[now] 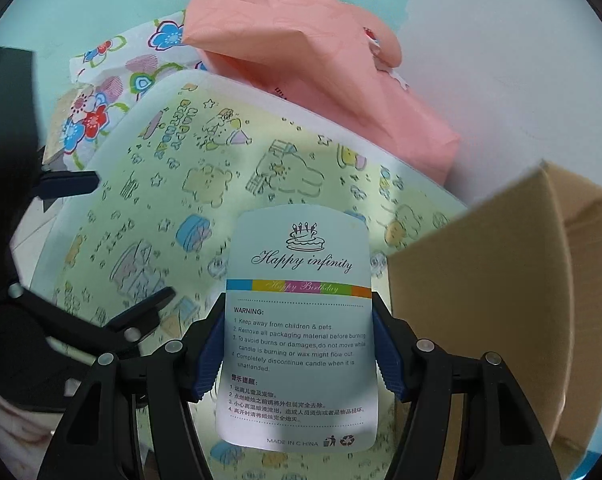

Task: Organize objects
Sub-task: 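Grasp the translucent white plastic case with the left tool while the right tool holds the card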

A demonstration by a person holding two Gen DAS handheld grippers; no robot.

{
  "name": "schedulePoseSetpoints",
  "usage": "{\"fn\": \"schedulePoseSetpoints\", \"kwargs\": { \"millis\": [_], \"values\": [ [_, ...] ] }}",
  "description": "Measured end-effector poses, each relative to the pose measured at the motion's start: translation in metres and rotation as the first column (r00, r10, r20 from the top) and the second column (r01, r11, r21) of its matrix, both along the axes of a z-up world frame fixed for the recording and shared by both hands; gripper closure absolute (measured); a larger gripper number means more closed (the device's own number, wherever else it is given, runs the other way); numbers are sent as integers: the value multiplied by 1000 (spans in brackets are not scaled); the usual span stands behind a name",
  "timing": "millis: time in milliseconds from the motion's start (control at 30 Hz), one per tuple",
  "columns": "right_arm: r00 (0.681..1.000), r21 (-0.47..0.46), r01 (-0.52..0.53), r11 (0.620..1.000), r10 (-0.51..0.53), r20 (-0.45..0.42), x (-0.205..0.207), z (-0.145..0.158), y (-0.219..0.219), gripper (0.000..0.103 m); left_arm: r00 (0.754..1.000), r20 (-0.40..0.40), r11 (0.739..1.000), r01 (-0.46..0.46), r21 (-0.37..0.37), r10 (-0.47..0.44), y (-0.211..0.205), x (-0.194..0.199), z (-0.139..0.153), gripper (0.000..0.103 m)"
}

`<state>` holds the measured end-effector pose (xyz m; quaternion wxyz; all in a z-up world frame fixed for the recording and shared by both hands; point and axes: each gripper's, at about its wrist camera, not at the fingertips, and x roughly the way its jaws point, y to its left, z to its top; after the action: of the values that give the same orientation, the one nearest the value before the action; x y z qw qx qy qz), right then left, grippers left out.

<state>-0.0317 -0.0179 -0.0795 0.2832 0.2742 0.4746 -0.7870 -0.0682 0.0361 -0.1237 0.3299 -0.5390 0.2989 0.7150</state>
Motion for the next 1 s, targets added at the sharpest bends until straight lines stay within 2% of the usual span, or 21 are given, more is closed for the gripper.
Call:
{"fn": "schedulePoseSetpoints", "kwargs": {
  "millis": [100, 267, 367, 567, 833, 1000],
  "values": [
    [999, -23, 27, 999, -26, 19, 1, 1, 12, 36, 999, 21, 999, 34, 1, -34, 8, 9, -4, 1],
    [996, -35, 62, 997, -59, 74, -2, -4, 37, 36, 996, -18, 995, 88, -49, -89, 16, 20, -11, 1],
    [994, -22, 72, 997, -70, 89, 0, -12, 48, 36, 998, -15, 996, 67, -64, -68, 10, 15, -14, 1],
    [986, -25, 104, 994, -100, 135, -4, -23, 67, 36, 1000, 7, 1000, 15, -22, -15, 18, 9, -8, 0],
    [969, -65, 139, 988, -122, 214, -9, -33, 80, 36, 998, -69, 999, 10, -33, -12, 40, 14, -10, 1],
    [957, -74, 167, 983, -144, 250, -13, -41, 87, 36, 987, -163, 998, -15, -57, 6, 48, 15, -7, 1]
  ]
}}
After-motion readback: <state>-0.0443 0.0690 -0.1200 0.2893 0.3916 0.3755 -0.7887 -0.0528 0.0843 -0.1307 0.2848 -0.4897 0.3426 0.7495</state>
